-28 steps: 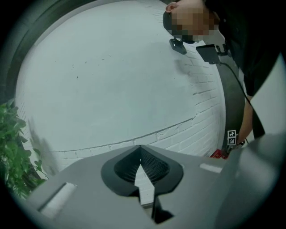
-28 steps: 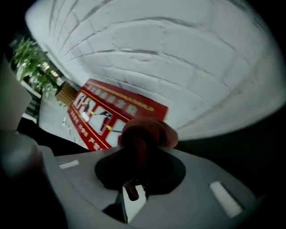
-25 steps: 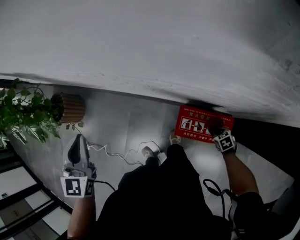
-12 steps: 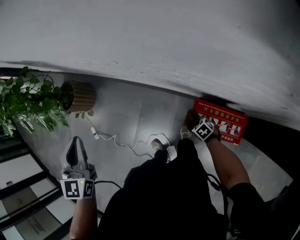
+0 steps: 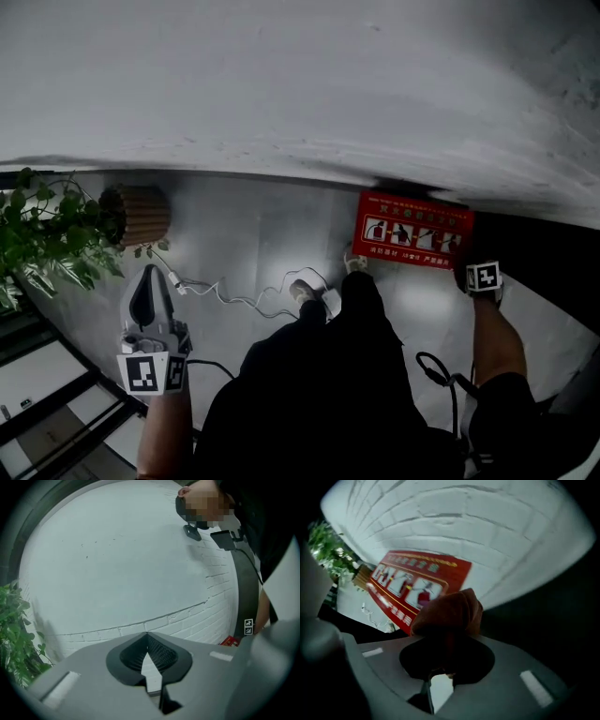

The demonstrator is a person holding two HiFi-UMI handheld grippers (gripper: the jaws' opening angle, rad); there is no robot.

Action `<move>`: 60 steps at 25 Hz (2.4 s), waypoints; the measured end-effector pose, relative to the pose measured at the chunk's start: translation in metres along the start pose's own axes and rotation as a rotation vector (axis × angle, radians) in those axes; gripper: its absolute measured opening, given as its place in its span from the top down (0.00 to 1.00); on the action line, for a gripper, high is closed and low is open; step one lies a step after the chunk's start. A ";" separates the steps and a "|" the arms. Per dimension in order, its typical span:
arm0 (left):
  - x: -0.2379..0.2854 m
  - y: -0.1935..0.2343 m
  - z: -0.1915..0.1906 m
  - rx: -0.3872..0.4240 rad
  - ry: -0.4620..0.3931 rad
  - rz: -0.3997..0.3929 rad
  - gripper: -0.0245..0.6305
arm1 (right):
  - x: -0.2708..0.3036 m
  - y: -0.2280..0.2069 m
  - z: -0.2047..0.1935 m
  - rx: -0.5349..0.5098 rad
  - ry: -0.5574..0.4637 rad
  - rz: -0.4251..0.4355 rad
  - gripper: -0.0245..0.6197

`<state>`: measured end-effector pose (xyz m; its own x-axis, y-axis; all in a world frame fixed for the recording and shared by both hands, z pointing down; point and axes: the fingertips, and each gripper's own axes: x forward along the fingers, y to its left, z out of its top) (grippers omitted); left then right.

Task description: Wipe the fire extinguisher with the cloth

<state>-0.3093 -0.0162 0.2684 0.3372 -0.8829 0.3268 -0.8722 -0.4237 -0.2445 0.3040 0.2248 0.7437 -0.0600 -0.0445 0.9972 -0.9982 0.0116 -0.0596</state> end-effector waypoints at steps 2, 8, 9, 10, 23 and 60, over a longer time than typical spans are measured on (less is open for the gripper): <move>-0.005 0.007 -0.001 0.002 0.002 0.009 0.96 | -0.006 -0.020 -0.029 0.092 0.076 -0.078 0.85; -0.029 0.029 -0.006 -0.027 -0.015 0.072 0.96 | -0.028 0.110 0.037 -0.284 -0.242 0.003 0.85; -0.034 0.032 -0.011 -0.019 -0.008 0.081 0.96 | -0.028 0.155 0.053 -0.403 -0.281 0.064 0.85; -0.038 0.033 -0.014 -0.014 -0.003 0.089 0.96 | -0.023 0.201 0.064 -0.504 -0.303 0.134 0.85; -0.042 0.017 -0.014 0.031 0.036 0.064 0.96 | 0.026 0.338 0.100 -0.695 -0.182 0.370 0.85; -0.065 0.021 -0.017 -0.020 0.072 0.211 0.96 | 0.011 0.202 0.203 -0.572 -0.218 0.285 0.85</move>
<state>-0.3559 0.0357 0.2578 0.1206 -0.9345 0.3349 -0.9280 -0.2259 -0.2963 0.0996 0.0234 0.7333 -0.3806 -0.1612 0.9106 -0.7846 0.5774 -0.2257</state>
